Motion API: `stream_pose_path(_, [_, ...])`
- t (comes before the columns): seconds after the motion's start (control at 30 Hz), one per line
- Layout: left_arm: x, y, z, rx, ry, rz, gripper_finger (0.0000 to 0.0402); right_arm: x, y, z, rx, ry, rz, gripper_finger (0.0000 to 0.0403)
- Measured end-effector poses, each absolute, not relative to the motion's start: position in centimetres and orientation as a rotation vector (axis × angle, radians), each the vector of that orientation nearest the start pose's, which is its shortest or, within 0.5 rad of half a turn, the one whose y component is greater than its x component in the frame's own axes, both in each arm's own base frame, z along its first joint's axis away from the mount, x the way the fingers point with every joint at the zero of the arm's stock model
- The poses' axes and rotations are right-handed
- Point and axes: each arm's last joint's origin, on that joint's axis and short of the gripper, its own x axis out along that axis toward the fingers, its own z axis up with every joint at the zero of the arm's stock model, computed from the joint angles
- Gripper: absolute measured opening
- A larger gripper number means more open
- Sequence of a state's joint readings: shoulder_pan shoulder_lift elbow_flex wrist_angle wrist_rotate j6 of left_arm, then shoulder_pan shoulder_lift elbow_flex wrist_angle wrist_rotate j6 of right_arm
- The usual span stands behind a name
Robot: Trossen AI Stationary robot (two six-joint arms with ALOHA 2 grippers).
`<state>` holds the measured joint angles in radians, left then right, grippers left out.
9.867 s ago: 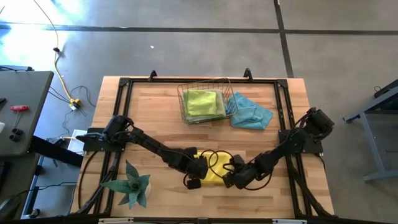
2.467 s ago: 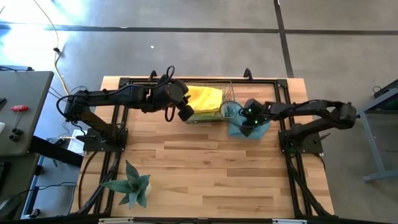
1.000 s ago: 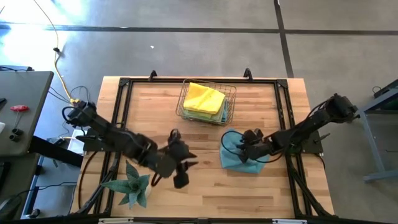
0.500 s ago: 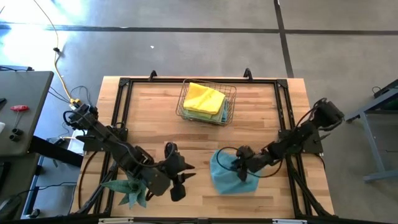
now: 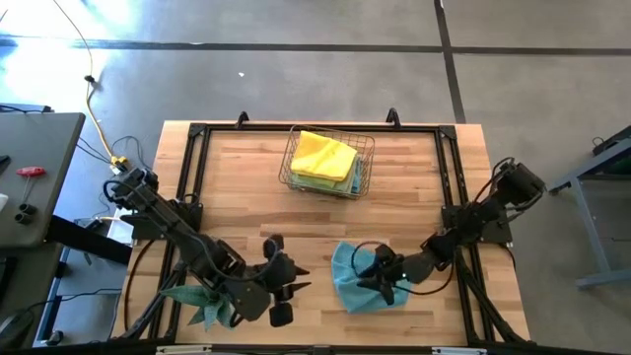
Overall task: Fold microfiber towels
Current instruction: Fold the blue towel
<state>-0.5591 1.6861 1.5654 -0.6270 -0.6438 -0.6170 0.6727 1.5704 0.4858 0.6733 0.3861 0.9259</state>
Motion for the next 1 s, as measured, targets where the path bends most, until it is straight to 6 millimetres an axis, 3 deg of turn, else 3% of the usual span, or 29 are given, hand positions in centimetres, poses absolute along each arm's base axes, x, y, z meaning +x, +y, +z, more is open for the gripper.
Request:
stream_pose_path(0.17, [33.4,-18.6,31.1,-0.142,0.612,0.272,0.0097,21.8,17.5,14.0,0.625,0.753,-0.038,0.0138])
stream_pose_path(0.33, [35.0,-19.2,28.2,-0.148,0.687,0.256,0.0097,21.5,17.6,15.8,0.505,1.063,-0.232,0.0138])
stream_pose_path(0.43, [36.0,-19.2,27.1,-0.188,0.703,0.239,0.0097,21.3,17.5,16.6,0.569,1.134,-0.352,0.0138])
stream_pose_path(0.53, [37.0,-18.8,27.0,-0.240,0.681,0.212,0.0097,21.3,17.4,16.5,0.750,1.197,-0.417,0.0138])
stream_pose_path(0.77, [38.3,-17.9,27.6,-0.271,0.600,0.200,0.0097,21.4,17.1,15.6,0.958,1.114,-0.528,0.0138])
stream_pose_path(1.0, [38.5,-17.5,27.7,-0.291,0.594,0.186,0.0097,20.8,16.3,14.4,1.034,1.040,-0.649,0.0138])
